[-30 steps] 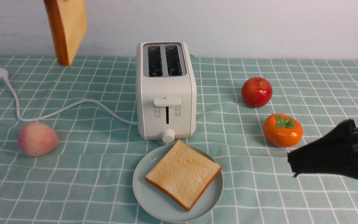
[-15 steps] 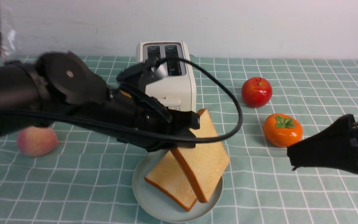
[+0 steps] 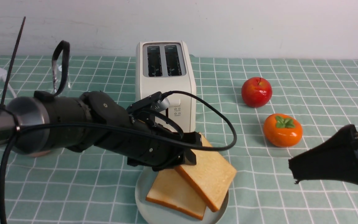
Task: Take toasted bread from bread machine on blue coffee table place on plate.
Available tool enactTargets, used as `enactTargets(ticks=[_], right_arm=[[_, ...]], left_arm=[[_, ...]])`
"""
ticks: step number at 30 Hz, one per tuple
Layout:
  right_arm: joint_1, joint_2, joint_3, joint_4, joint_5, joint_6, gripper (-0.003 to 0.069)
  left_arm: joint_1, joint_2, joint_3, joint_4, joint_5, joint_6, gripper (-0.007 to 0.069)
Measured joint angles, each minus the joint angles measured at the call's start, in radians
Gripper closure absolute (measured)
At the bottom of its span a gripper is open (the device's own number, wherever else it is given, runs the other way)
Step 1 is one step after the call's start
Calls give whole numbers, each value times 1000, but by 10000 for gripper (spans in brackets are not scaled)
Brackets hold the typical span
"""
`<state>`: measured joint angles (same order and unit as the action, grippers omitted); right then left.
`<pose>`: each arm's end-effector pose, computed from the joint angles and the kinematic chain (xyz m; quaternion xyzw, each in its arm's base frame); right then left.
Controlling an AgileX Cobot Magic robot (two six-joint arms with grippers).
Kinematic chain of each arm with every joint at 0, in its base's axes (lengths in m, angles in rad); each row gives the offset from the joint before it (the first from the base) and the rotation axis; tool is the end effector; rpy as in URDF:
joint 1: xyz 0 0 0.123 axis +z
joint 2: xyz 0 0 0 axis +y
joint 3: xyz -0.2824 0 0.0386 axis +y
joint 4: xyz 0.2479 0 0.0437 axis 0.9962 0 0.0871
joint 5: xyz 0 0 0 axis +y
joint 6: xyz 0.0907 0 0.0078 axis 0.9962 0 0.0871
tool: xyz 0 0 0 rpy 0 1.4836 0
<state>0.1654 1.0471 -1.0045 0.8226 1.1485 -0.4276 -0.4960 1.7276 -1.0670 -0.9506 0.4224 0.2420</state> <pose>0.1689 0.0899 0.3651 -0.1888 0.8748 0.3616 0.2616 0.3045 -0.1994 0.2150 -0.0162 0.9204 -0.3278 0.2123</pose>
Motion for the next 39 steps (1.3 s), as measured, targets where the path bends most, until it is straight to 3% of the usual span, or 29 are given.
enactTargets(ticks=[2,3,6,8,9,10,12,16,18,22,29,31,32,35,39], right_arm=[[0,0,0,0,2,0,194],[0,0,0,0,2,0,194],[0,0,0,1,2,0,194],[0,0,0,1,2,0,194],[0,0,0,2,2,0,195],[0,0,0,2,2,0,195],[0,0,0,3,6,0,195],[0,0,0,4,-26,0,195],[0,0,0,4,-83,0,207],[0,0,0,-16,-173,0,267],[0,0,0,-254,-249,63,638],[0,0,0,-298,-249,107,666],[0,-4,1,-373,-249,165,677],[0,-25,10,-426,-264,195,678],[0,-205,159,-454,-538,194,678]], left_arm=[[0,-19,0,21,0,0,328],[0,-53,0,63,1,1,257],[7,-134,0,174,22,-12,142],[18,-174,0,228,47,-41,101],[48,-240,0,312,87,-90,52],[52,-247,0,322,99,-104,48],[127,-361,0,456,196,-199,18],[210,-484,0,573,353,-280,30],[252,-574,2,625,488,-316,77],[256,-662,27,606,516,-318,153],[248,-793,149,379,496,-164,503],[238,-815,159,375,495,-151,556],[225,-847,167,375,498,-143,632],[222,-882,169,378,517,-151,638],[221,-1000,195,402,631,-242,638]])
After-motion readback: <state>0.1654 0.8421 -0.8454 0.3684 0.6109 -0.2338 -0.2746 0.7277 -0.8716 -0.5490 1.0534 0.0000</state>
